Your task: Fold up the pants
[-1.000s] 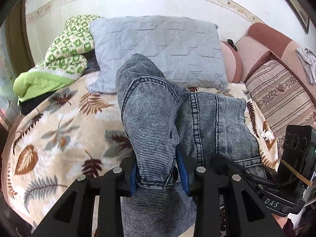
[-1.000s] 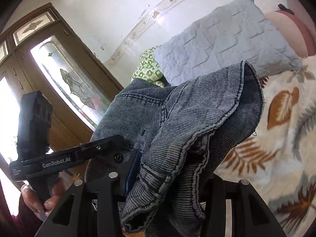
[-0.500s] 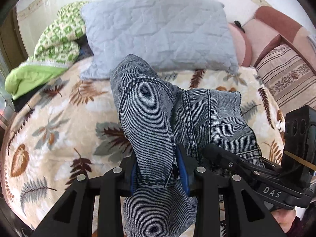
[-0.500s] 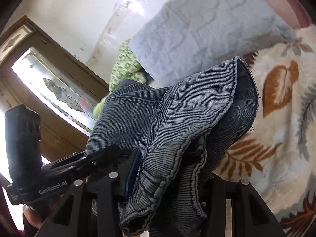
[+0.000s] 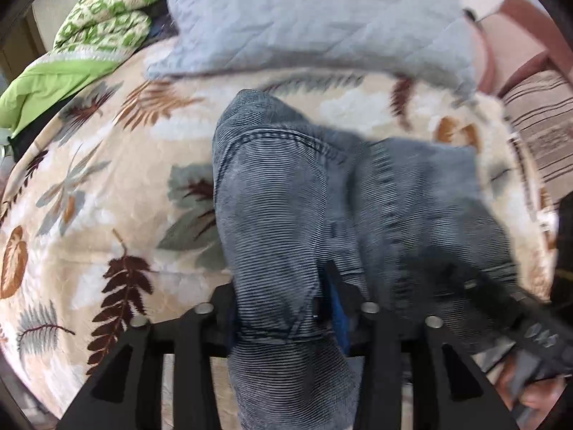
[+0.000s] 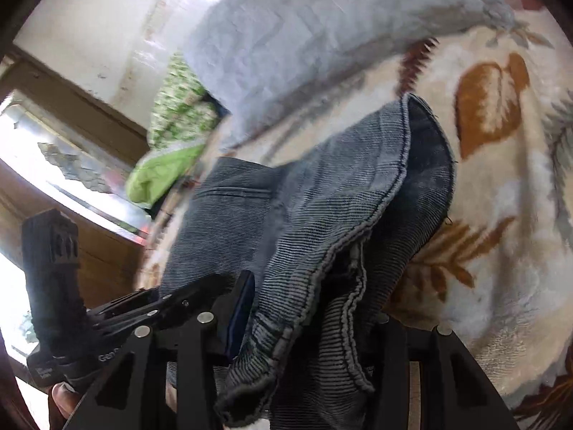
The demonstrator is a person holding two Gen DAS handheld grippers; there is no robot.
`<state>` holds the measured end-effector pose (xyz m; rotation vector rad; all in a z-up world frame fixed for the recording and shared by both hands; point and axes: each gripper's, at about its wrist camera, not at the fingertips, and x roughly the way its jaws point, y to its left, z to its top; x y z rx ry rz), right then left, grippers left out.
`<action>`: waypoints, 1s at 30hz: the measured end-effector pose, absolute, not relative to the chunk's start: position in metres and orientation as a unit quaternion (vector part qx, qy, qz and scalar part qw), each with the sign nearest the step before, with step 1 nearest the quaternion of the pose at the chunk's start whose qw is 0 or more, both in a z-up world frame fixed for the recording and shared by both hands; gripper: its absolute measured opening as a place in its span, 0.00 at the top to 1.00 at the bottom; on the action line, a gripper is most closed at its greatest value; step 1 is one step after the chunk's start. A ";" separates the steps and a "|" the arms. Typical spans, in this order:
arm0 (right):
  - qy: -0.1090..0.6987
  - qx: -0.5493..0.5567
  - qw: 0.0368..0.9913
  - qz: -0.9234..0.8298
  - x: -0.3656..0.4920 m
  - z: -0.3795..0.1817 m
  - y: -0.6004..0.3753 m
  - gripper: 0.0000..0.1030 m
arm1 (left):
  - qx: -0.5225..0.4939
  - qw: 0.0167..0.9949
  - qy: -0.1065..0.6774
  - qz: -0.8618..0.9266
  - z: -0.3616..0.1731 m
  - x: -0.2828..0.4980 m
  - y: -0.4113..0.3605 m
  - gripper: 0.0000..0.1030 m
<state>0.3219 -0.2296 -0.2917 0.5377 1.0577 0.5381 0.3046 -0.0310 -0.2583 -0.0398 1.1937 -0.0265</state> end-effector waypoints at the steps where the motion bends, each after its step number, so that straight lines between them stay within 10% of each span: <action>1: 0.502 0.251 0.792 0.243 0.324 -0.296 -0.231 0.50 | -0.023 0.824 0.567 -0.010 -0.263 0.305 -0.028 0.49; 5: 0.527 0.242 0.788 0.205 0.330 -0.306 -0.236 0.35 | -0.036 0.816 0.577 0.002 -0.269 0.305 -0.019 0.36; 20: 0.323 0.300 0.877 0.190 0.305 -0.238 -0.315 0.35 | 0.017 0.854 0.519 -0.017 -0.212 0.276 -0.032 0.35; 30: 0.531 0.289 0.754 0.257 0.332 -0.318 -0.254 0.36 | 0.074 0.809 0.582 -0.024 -0.268 0.269 -0.058 0.30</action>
